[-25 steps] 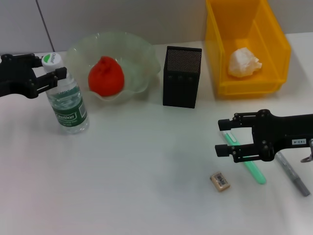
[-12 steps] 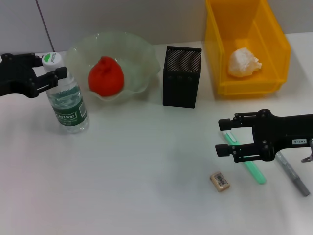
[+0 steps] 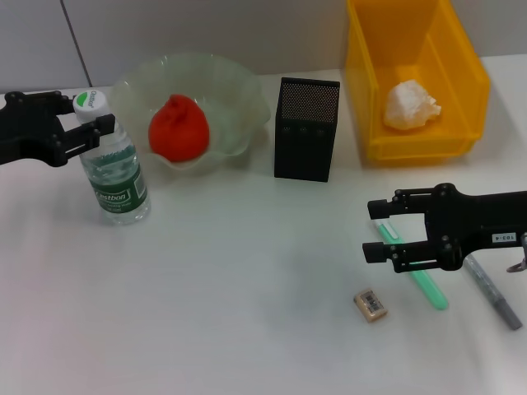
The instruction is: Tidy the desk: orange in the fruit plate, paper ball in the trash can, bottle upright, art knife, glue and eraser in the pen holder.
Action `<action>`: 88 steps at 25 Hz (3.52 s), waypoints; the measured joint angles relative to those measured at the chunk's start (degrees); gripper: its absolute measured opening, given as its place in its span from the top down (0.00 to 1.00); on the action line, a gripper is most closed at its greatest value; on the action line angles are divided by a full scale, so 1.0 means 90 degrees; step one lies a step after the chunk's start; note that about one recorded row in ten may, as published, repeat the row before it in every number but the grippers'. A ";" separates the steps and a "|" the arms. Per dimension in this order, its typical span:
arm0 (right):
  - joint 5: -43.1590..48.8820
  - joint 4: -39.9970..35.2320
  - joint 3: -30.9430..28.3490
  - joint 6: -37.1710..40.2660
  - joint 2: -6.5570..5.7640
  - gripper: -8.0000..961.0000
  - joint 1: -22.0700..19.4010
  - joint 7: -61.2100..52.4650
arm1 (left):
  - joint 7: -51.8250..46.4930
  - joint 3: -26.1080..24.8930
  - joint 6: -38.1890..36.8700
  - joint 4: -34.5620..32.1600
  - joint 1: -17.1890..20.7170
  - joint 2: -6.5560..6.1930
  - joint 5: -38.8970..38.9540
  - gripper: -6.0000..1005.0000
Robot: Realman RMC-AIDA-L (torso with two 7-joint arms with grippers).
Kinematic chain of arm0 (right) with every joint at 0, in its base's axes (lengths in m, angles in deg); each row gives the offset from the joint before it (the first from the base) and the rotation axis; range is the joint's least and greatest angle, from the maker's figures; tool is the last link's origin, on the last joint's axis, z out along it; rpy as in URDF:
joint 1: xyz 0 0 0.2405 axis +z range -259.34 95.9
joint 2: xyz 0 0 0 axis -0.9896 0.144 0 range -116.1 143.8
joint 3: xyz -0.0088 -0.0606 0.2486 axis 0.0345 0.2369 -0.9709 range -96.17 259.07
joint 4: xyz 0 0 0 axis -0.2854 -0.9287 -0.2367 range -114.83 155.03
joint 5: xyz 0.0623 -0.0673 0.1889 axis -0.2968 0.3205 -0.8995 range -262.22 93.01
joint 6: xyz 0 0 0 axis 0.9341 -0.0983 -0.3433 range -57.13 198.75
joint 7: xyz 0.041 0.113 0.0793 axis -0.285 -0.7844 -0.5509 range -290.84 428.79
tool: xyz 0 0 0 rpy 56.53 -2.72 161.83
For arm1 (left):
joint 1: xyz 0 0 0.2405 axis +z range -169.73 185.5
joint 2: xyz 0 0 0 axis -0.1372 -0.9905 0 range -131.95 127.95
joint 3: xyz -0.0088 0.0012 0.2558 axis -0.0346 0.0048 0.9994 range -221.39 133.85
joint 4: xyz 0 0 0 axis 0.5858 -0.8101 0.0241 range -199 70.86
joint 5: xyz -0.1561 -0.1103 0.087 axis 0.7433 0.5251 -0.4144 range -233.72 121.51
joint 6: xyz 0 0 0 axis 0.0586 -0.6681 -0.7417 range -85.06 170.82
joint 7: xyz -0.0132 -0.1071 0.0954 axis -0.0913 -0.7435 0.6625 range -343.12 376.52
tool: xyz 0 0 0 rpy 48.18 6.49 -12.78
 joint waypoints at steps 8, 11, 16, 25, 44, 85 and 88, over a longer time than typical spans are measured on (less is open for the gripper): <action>0.0000 0.0000 0.0000 0.0000 0.0000 0.24 0.0004 -0.0006 | 0.0017 0.0060 0.0005 0.0005 0.0003 -0.0002 -0.0007 0.54; 0.0000 0.0000 0.0000 0.0000 0.0000 0.24 0.0004 -0.0008 | 0.0024 0.0082 0.0005 -0.0013 0.0007 0.0022 -0.0006 0.54; 0.0000 0.0000 0.0000 0.0000 -0.0007 0.24 0.0004 -0.0029 | 0.0027 0.0082 0.0008 -0.0047 0.0013 0.0043 0.0012 0.54; 0.0000 0.0000 0.0000 0.0000 -0.0012 0.24 0.0013 -0.0053 | 0.0029 0.0081 0.0068 -0.0054 0.0012 0.0056 0.0028 0.45; 0.0000 0.0000 0.0000 0.0000 -0.0016 0.24 0.0013 -0.0068 | 0.0025 0.0079 0.0055 -0.0054 0.0010 0.0048 0.0013 0.20; 0.0014 0.0000 0.0043 0.0099 -0.0019 0.24 0.0004 -0.0387 | 0.1133 0.0861 -0.2575 0.1283 0.0422 0.0176 0.0453 0.20; 0.0025 0.0000 0.0045 0.0110 -0.0020 0.24 0.0007 -0.0419 | 0.1621 0.1003 -0.2255 0.1465 0.0536 0.0192 0.0387 0.20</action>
